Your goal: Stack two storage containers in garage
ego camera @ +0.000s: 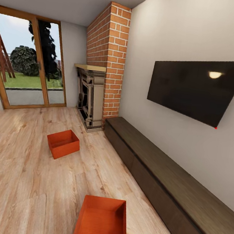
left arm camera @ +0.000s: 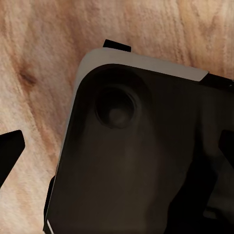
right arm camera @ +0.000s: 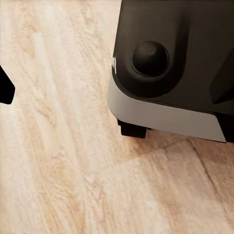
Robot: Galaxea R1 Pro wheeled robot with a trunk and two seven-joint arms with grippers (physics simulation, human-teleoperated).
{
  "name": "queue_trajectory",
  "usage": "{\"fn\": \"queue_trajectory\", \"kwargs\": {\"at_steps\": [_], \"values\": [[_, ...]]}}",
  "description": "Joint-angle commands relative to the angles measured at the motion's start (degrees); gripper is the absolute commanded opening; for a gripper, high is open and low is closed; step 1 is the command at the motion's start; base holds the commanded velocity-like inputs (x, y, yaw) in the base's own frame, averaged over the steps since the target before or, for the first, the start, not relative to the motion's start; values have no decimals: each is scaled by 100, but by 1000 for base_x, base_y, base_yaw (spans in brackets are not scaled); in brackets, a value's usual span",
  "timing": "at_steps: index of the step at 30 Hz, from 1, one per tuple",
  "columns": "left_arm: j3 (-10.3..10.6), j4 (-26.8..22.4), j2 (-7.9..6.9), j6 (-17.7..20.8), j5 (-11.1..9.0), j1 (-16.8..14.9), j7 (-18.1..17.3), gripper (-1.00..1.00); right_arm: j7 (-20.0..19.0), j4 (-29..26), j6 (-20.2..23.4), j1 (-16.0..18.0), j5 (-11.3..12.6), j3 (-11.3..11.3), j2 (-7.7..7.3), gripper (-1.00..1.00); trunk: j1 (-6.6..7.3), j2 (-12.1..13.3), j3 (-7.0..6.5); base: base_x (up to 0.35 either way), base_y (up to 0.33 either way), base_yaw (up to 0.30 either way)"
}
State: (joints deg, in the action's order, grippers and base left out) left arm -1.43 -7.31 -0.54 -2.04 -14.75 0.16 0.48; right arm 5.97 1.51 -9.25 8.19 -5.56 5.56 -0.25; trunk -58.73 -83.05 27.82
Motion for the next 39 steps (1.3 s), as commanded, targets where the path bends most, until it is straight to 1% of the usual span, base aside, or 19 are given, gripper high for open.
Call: {"fn": "queue_trajectory", "kwargs": {"at_steps": [1,7,15,19,23,26,36,39], "values": [[-13,-7,1,-7,-19,2,5,100,34,16,-16,7,-59,32,0,100,0,-3,5,0,0,-2],[-11,-7,1,-7,-19,2,5,100,21,16,-20,7,-59,33,-1,100,0,-3,5,0,5,0],[-13,-7,1,-7,-19,2,5,100,33,16,-15,7,-55,17,8,100,0,-3,5,0,104,0],[-15,-7,1,-7,-19,2,5,100,43,16,-5,7,-44,0,38,100,0,-3,5,0,14,0],[-14,-7,1,-7,-19,2,5,100,30,16,-10,7,-83,47,30,100,0,-3,10,0,2,0],[-14,-7,1,-7,-19,2,5,100,-12,16,-15,7,-76,51,5,100,0,-3,34,0,0,0],[-7,2,1,-15,-15,2,3,100,-24,16,-24,7,-119,90,8,100,0,-3,124,0,0,0],[27,10,-4,-16,32,2,-3,100,-16,16,-28,7,-113,69,11,100,0,-3,152,0,0,0]]}}
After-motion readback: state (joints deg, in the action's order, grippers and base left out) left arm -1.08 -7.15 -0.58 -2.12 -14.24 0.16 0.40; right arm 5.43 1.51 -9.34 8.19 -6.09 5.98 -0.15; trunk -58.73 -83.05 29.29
